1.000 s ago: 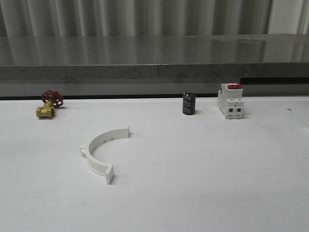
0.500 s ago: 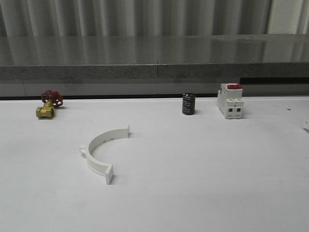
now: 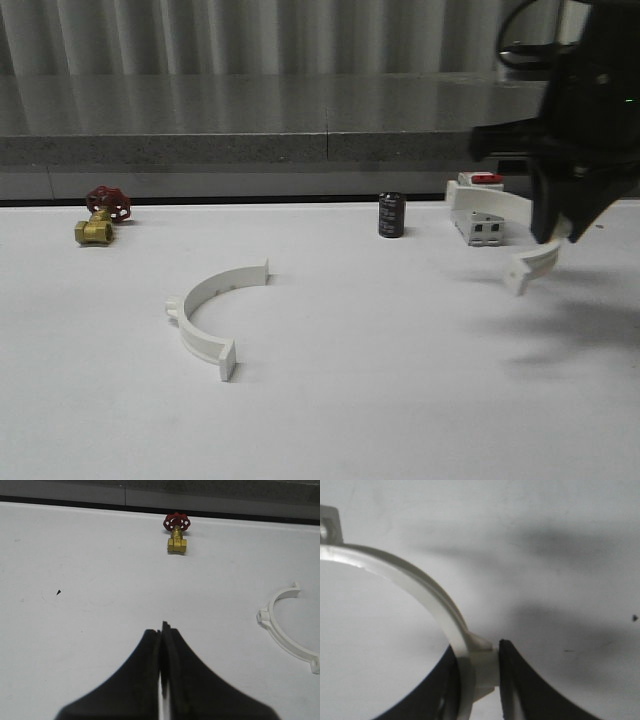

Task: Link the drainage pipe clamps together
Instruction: 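Carry the clamp half with the right gripper toward the placed half, then press the held half against the placed half to close the ring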

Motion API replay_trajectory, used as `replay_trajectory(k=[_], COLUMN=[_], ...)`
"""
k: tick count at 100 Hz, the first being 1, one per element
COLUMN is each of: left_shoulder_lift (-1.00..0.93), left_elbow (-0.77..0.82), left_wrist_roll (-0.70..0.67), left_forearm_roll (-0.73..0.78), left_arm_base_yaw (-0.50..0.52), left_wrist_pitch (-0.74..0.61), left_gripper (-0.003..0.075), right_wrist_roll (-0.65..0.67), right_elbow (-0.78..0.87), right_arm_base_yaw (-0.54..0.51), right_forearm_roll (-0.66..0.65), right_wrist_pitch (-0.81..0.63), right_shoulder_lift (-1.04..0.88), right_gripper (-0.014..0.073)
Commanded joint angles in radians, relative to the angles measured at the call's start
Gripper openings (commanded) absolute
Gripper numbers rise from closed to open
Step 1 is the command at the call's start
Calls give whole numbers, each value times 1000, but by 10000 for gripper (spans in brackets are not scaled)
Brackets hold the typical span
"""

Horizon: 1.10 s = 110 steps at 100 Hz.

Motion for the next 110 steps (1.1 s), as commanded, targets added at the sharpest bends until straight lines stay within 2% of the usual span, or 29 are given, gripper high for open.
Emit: replay_trajectory(k=[1,10,26,66,110], left_shoulder_lift=[5,5,5,5,5], left_elbow=[-28,-28,-28,-28,-28], left_wrist_roll=[2,2,2,2,2], left_forearm_roll=[-2,-2,-2,-2,-2], left_arm_base_yaw=[1,1,1,1,1], left_wrist_pitch=[-68,-68,-68,-68,-68], left_gripper=[-21,-21,-21,-21,-21], right_wrist_roll=[219,367,473,529,645], right_elbow=[-25,-25,-38,-193,-203], right_arm_base_yaw=[102,188,276,351,401], right_forearm_roll=[-150,-203,-205,-195,-194], right_wrist_pitch=[-24,-38,-73,-48,-103], right_shoulder_lift=[-37,-18,32,168,231], right_gripper=[8,8,8,8,8])
